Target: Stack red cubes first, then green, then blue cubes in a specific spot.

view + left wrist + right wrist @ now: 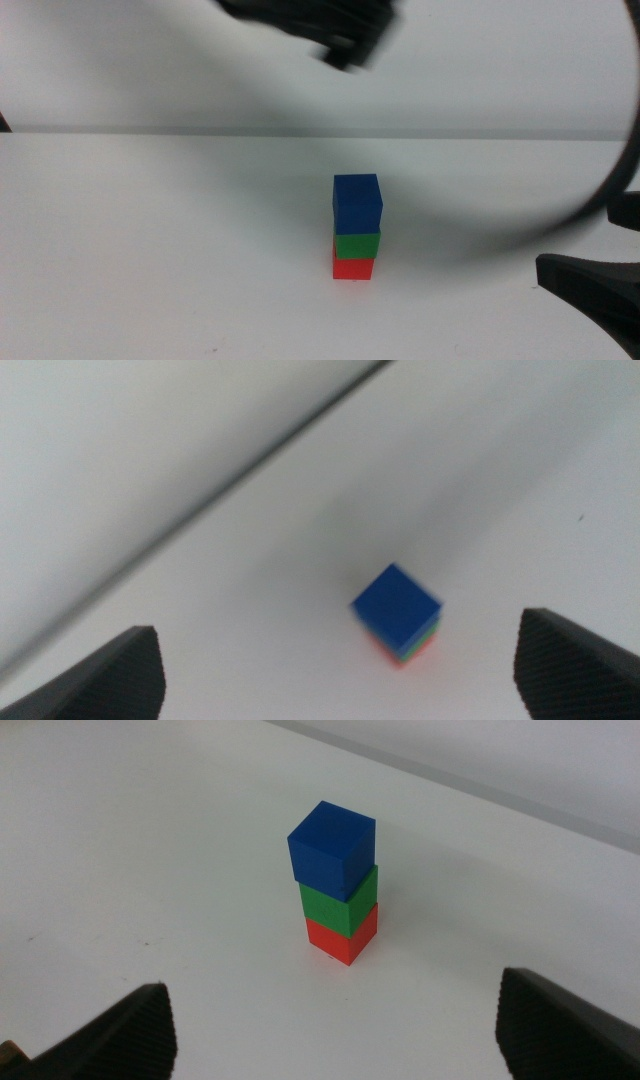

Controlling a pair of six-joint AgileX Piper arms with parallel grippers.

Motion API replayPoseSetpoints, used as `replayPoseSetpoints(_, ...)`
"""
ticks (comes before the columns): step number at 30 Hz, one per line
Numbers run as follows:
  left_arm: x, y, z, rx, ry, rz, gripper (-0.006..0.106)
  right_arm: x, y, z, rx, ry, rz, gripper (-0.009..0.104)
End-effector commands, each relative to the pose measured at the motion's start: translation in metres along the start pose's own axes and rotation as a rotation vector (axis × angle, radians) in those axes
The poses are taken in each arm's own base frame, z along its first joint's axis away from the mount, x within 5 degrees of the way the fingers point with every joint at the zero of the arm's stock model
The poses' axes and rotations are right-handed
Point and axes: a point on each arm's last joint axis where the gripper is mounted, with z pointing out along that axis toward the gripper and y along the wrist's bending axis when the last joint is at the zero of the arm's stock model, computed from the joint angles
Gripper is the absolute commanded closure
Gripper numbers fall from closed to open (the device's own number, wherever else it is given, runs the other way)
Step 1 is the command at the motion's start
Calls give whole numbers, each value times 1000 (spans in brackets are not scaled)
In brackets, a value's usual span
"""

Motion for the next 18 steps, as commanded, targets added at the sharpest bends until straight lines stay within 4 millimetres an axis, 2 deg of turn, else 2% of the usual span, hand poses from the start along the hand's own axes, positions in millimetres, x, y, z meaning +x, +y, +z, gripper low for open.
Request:
replayPoseSetpoints(1, 28, 10, -37, -37, 57, 83, 7, 0, -1, 0, 8, -11, 1, 10)
replayPoseSetpoints(3, 52, 18, -61, -78, 39, 49, 7, 0, -1, 0, 8, -11, 1, 10)
replayPoseSetpoints(6, 91, 27, -86, -127, 21, -61, 7, 0, -1, 0, 8, -11, 1, 10)
replayPoseSetpoints(10, 129, 40, -110, -177, -130, -114, 7, 0, -1, 0, 8, -11, 1, 10)
replayPoseSetpoints(15, 174, 52, -115, -258, -346, -154, 7, 0, -1, 0, 4, -11, 5, 10)
replayPoseSetpoints(18, 195, 54, -116, -326, -436, -244, 7, 0, -1, 0, 3, -11, 7, 10)
